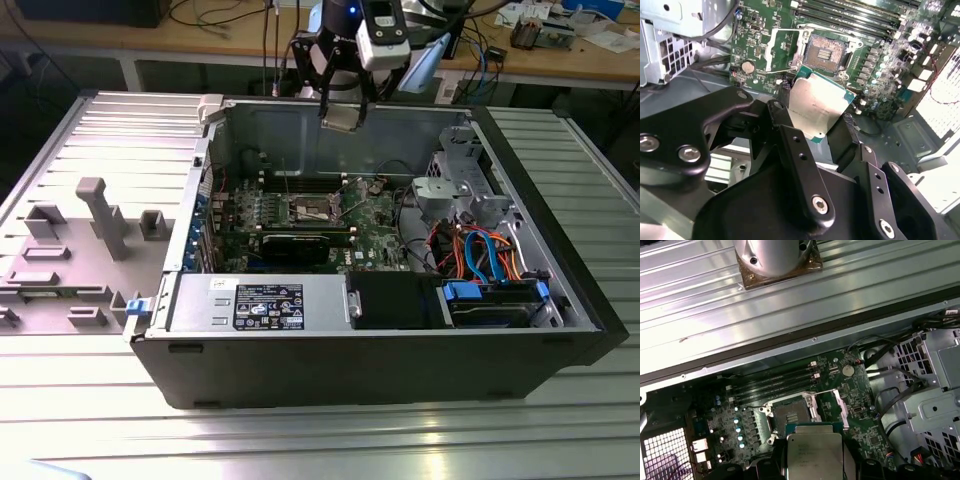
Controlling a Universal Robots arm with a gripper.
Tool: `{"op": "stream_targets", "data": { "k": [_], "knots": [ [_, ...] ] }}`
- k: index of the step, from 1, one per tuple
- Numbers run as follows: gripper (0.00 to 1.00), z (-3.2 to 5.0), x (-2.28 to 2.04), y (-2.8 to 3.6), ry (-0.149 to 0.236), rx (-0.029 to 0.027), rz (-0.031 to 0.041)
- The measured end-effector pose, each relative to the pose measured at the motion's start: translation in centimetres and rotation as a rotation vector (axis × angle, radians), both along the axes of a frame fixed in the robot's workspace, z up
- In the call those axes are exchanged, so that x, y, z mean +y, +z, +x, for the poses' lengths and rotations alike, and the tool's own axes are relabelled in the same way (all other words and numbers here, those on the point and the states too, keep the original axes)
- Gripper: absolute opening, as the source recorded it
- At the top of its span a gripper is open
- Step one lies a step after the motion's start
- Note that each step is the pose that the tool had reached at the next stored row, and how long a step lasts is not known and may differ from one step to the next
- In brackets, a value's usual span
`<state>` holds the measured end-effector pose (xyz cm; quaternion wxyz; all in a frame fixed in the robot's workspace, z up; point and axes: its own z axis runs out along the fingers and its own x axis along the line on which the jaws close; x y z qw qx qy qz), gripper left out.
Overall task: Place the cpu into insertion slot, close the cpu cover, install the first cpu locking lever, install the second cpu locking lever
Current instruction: 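Place the cpu into insertion slot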
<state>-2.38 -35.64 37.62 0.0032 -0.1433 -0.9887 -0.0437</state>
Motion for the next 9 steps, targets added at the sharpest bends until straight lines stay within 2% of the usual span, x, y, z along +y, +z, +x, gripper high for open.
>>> {"op": "stream_targets", "data": {
  "k": [3,9],
  "knots": [
    [0.55,0.0,0.0,-0.02,-0.029,0.0,0.0],
    [0.55,0.0,0.0,-0.02,-0.031,-0.0001,0.0001]
  ]
}}
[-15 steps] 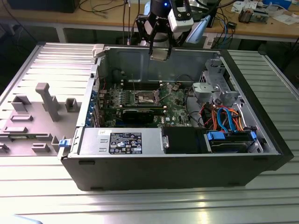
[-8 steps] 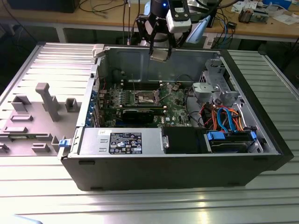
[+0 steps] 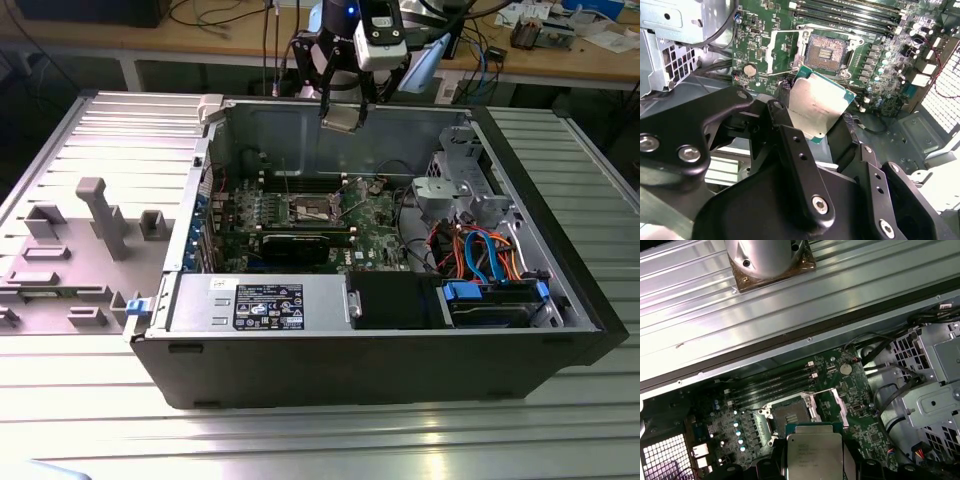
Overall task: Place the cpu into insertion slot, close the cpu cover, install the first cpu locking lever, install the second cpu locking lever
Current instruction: 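Place the cpu into insertion slot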
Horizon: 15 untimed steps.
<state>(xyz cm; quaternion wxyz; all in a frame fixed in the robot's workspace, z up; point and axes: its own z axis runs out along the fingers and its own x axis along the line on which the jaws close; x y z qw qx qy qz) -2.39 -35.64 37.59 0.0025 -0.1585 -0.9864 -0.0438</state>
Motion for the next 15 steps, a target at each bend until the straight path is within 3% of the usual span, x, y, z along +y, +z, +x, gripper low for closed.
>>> {"op": "stream_targets", "data": {
  "k": [6,11,15],
  "knots": [
    [0.55,0.0,0.0,0.0,-0.001,0.0,0.0],
    [0.55,0.0,0.0,-0.06,-0.052,-0.0001,-0.0011],
    [0.55,-0.11,-0.23,-0.1,-0.055,0.0,-0.0013]
  ]
}}
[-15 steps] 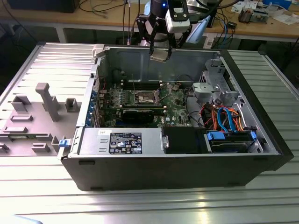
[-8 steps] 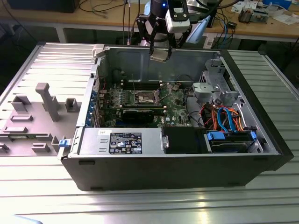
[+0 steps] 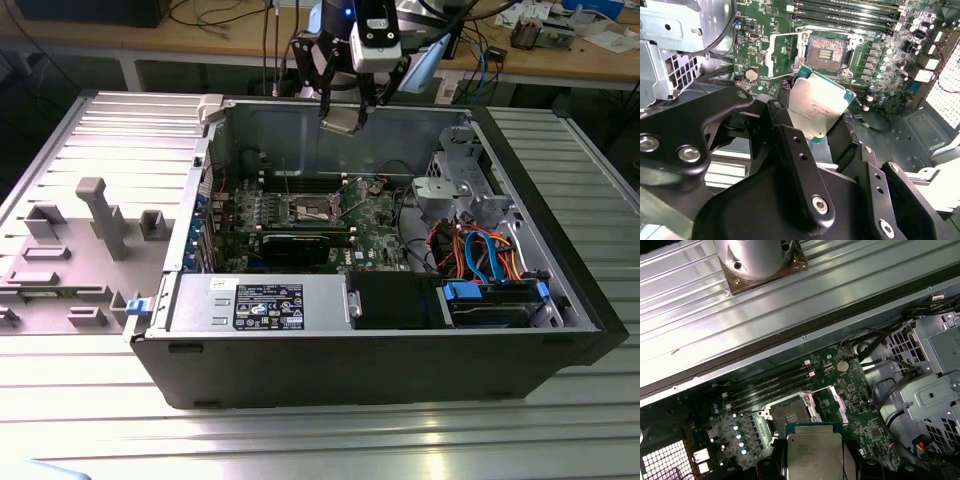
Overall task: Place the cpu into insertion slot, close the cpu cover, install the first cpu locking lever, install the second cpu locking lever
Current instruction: 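Place the cpu into insertion slot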
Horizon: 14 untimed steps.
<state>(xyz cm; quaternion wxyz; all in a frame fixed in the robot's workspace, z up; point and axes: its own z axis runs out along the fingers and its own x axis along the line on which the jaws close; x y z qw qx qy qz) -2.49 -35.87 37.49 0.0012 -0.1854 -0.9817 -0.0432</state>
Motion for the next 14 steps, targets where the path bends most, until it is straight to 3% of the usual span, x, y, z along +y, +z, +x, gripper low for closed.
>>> {"op": "stream_targets", "data": {
  "k": [3,10,14],
  "knots": [
    [0.55,0.0,-0.01,-0.04,-0.016,0.0001,-0.0005],
    [0.55,0.0,-0.01,-0.21,-0.106,0.0001,-0.0005],
    [0.55,-0.15,-0.01,-0.23,-0.115,0.0001,-0.0005]
  ]
}}
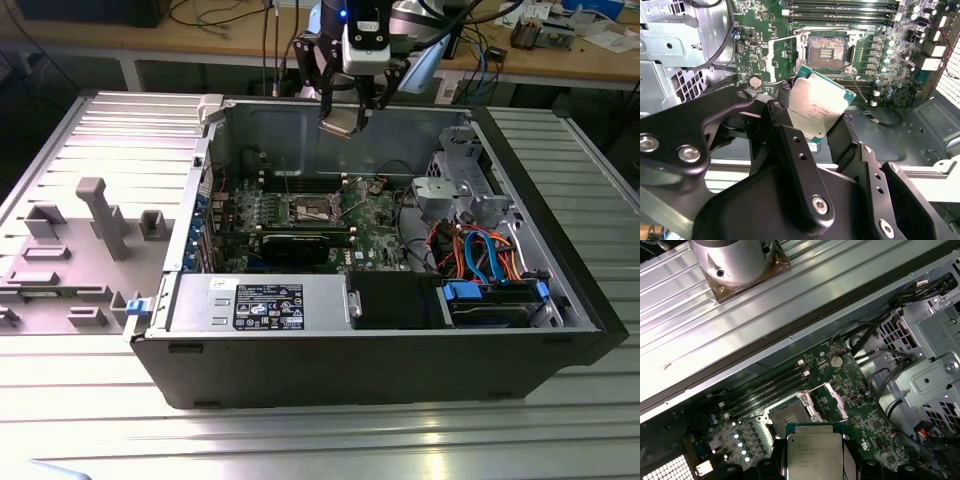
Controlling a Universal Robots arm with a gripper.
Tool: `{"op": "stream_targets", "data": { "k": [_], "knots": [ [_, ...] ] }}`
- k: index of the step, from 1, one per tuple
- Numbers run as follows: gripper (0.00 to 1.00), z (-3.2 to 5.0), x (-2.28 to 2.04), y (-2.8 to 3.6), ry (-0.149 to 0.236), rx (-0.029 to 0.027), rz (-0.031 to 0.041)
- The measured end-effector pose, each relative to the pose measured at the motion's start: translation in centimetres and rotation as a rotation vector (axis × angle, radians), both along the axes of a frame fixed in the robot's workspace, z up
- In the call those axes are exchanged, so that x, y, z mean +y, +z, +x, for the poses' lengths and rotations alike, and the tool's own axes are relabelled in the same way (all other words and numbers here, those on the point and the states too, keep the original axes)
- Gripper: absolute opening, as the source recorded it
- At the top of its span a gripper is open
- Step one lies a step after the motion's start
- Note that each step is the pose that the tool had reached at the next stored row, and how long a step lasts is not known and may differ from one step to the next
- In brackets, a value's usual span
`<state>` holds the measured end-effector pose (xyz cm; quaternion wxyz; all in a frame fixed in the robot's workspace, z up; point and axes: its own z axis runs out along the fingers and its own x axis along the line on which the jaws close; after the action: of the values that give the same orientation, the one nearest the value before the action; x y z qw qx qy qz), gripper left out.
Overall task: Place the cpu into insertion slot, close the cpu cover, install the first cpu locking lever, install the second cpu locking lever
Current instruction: 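Place the cpu into insertion slot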
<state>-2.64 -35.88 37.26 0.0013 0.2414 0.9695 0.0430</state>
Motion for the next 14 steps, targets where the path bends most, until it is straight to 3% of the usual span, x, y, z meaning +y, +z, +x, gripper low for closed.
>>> {"op": "stream_targets", "data": {
  "k": [14],
  "knots": [
    [0.55,-0.01,0.0,-0.45,-0.175,-0.0001,0.0]
  ]
}}
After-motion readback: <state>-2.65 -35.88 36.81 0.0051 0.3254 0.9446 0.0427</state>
